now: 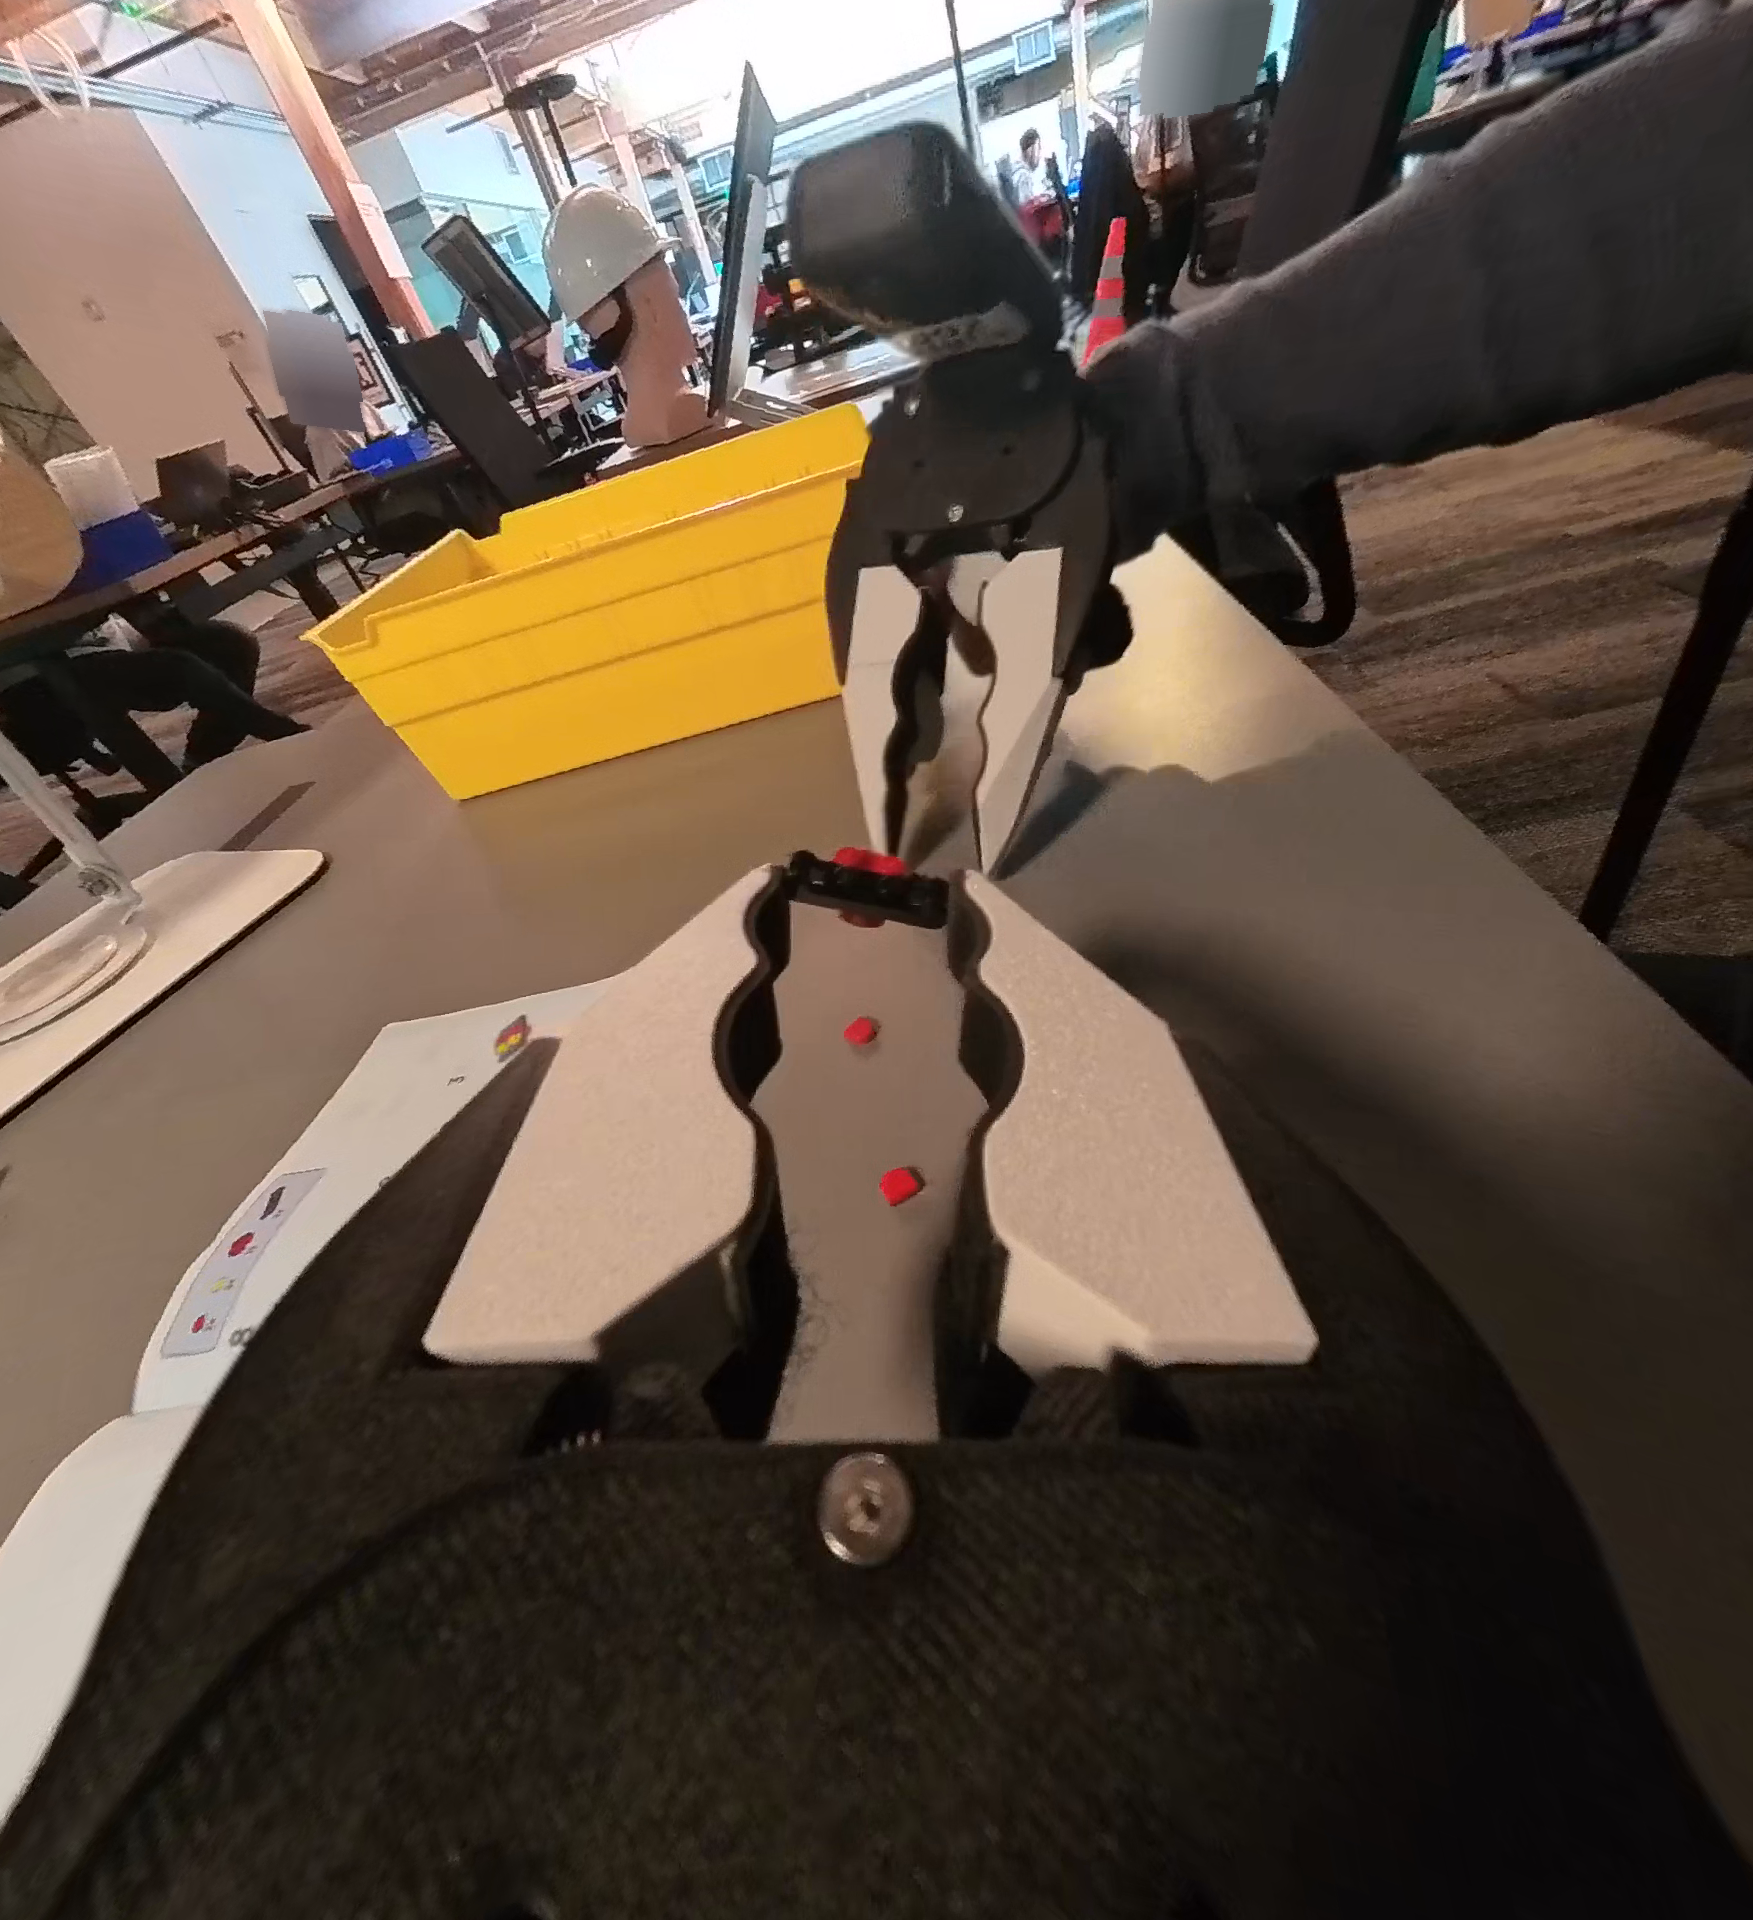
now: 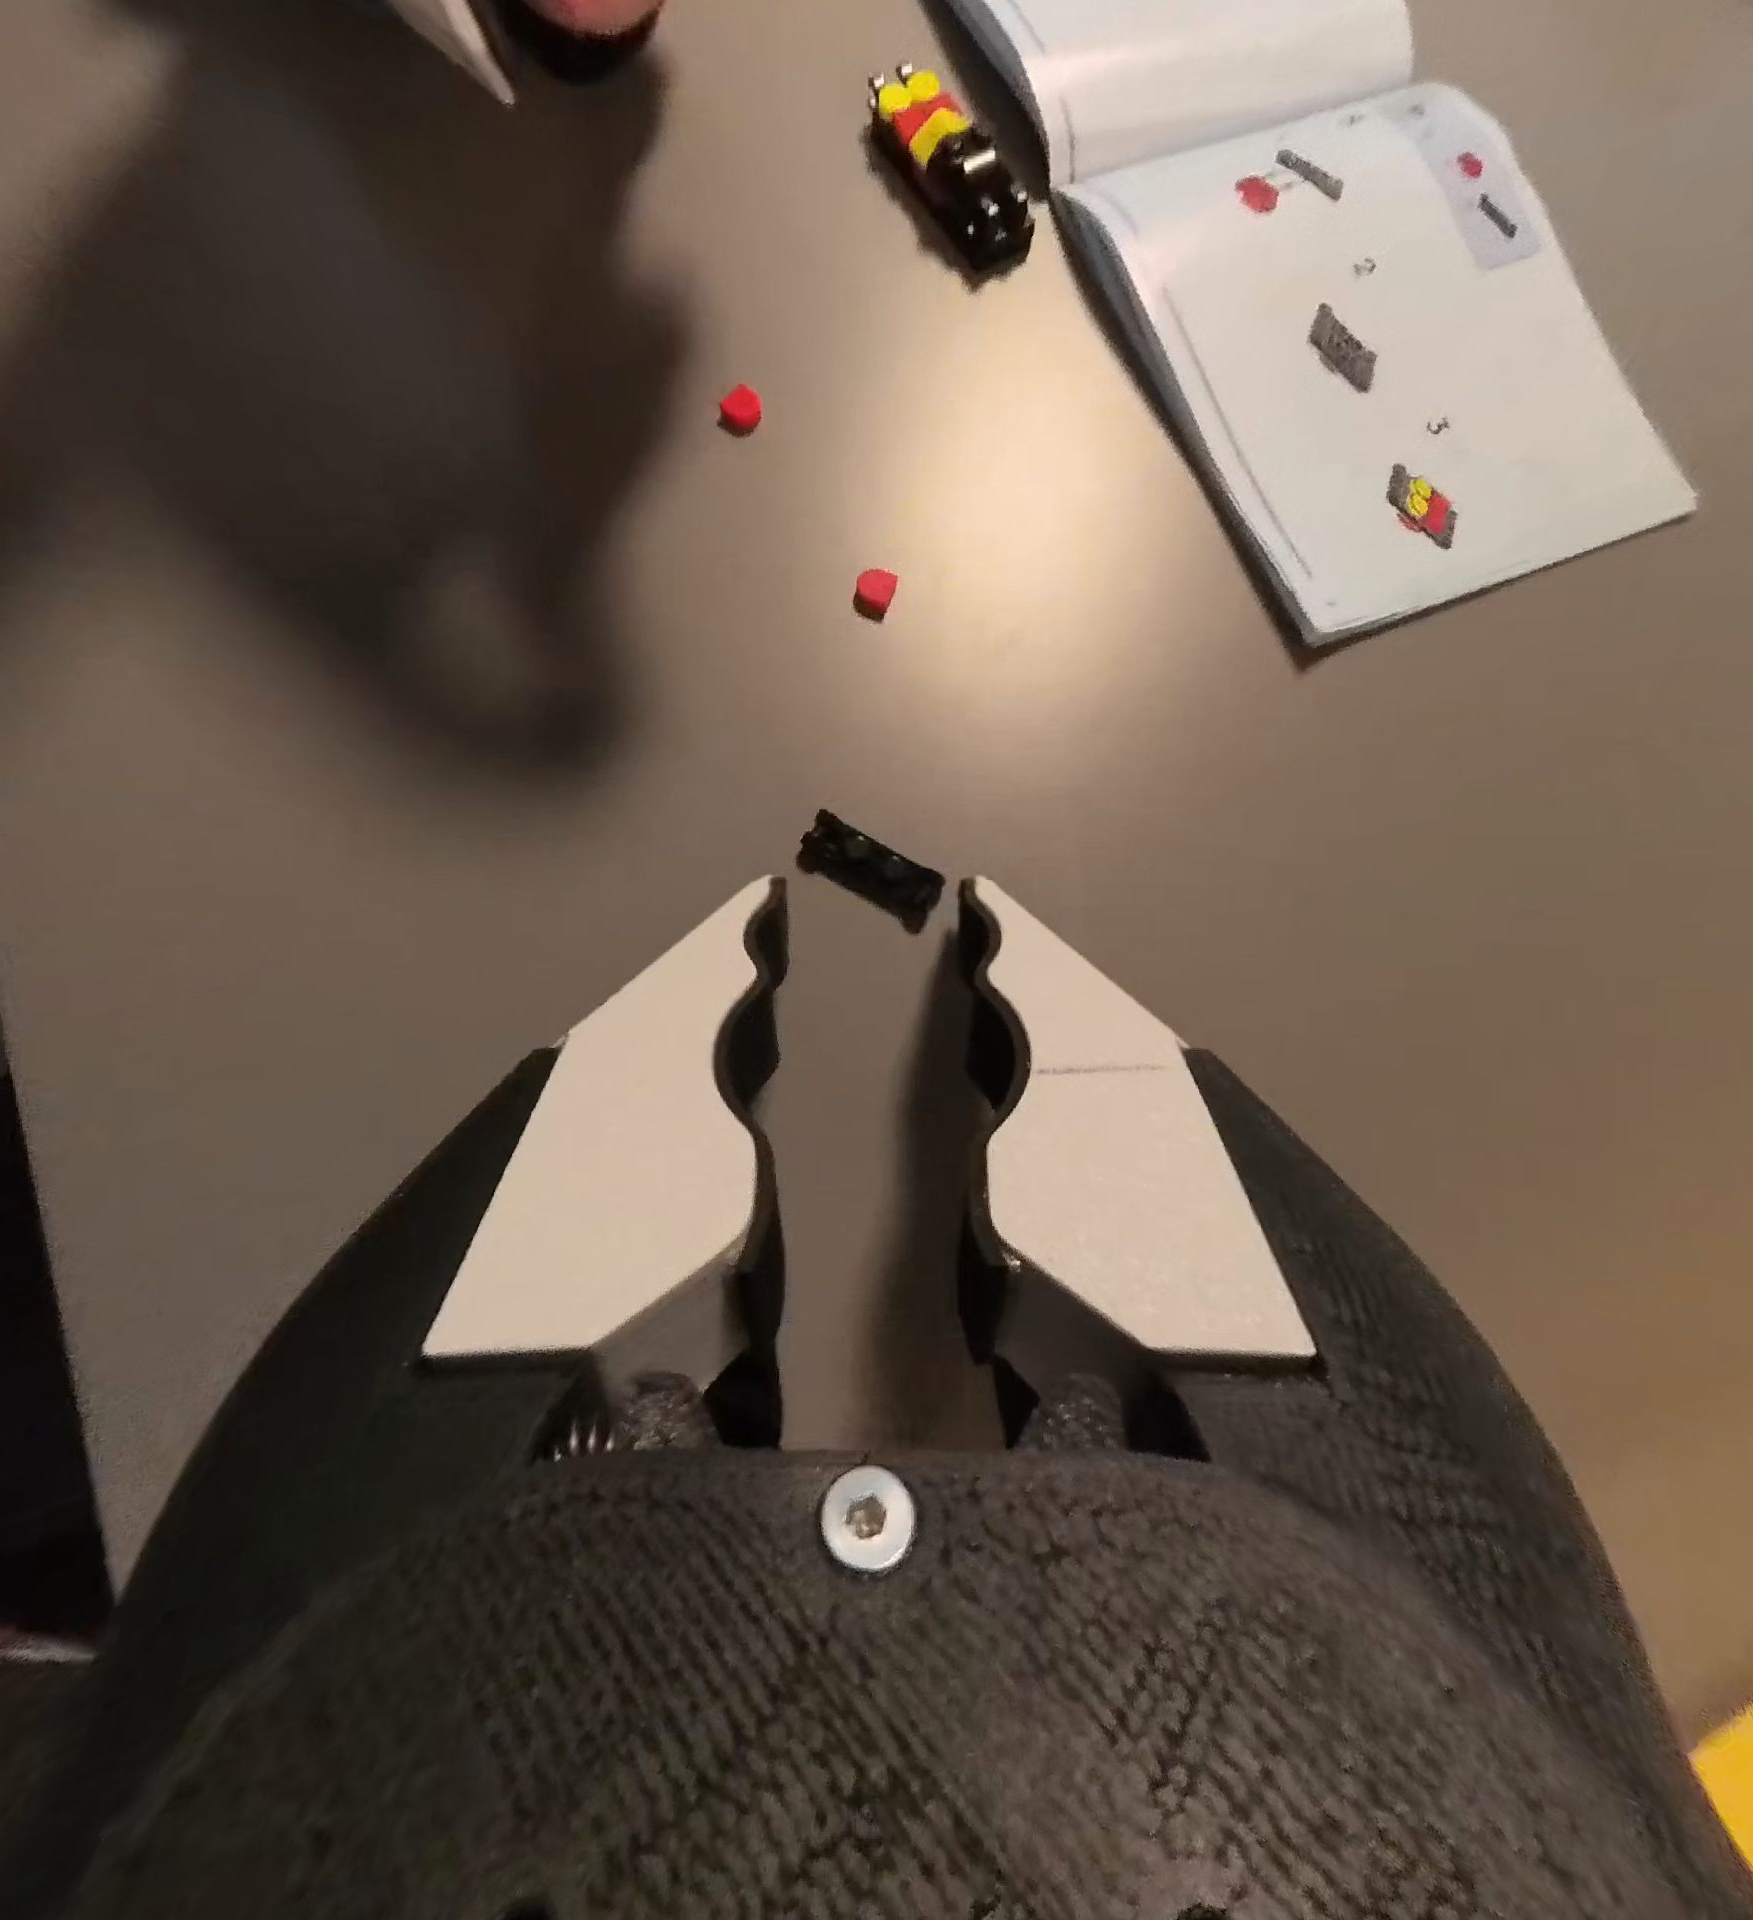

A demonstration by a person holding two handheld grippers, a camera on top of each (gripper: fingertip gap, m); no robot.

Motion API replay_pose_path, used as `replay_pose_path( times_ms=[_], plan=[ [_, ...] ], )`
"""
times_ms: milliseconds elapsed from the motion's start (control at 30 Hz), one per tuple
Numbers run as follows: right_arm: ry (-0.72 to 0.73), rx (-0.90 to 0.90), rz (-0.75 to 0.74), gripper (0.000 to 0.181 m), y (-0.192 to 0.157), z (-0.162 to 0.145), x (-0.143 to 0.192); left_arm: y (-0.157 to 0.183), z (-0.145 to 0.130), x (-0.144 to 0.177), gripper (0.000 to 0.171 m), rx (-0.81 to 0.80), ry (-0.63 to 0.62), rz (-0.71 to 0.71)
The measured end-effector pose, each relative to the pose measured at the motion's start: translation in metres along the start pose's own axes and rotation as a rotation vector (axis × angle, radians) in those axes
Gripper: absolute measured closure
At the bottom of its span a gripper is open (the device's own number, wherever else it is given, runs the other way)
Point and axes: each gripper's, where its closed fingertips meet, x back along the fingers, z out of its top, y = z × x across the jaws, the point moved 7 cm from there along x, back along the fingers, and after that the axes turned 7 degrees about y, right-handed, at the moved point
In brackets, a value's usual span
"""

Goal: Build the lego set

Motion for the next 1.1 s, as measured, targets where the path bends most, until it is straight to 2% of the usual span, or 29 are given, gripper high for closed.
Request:
replay_pose_path(
  times_ms=[100, 200, 333, 500, 667, 800, 867, 933, 1033, 1100],
  plan=[
    [0.036, -0.087, -0.006, 0.141, 0.004, -0.001, -0.005, -0.001, 0.0, 0.001, 0.142, 0.018, 0.007, -0.007],
    [0.06, -0.179, -0.137, 0.135, 0.003, 0.0, -0.003, -0.002, 0.0, 0.001, 0.142, 0.025, 0.005, 0.003],
    [0.036, -0.214, -0.319, 0.138, -0.015, -0.001, -0.006, -0.002, -0.001, -0.001, 0.142, 0.014, -0.009, 0.006],
    [0.052, -0.232, -0.423, 0.147, -0.023, 0.001, -0.012, -0.002, -0.001, -0.001, 0.142, 0.018, -0.007, 0.003],
    [0.053, -0.218, -0.409, 0.156, -0.026, 0.003, -0.014, -0.002, -0.001, -0.001, 0.142, 0.018, -0.008, 0.003],
    [0.069, -0.173, -0.312, 0.157, -0.022, 0.005, -0.014, -0.001, 0.0, -0.001, 0.142, 0.017, -0.007, -0.006],
    [0.14, -0.125, -0.253, 0.174, -0.023, 0.016, -0.013, 0.0, 0.0, 0.0, 0.142, 0.018, 0.0, -0.022],
    [0.213, -0.062, -0.218, 0.173, -0.024, 0.036, -0.01, 0.002, 0.002, 0.001, 0.142, 0.024, 0.021, -0.05],
    [0.129, 0.001, -0.209, 0.167, -0.021, 0.047, -0.011, 0.002, 0.003, 0.001, 0.142, 0.032, 0.035, -0.052],
    [0.068, -0.04, -0.212, 0.165, -0.016, 0.043, -0.017, -0.002, 0.002, 0.001, 0.142, 0.037, 0.016, 0.015]
  ],
)
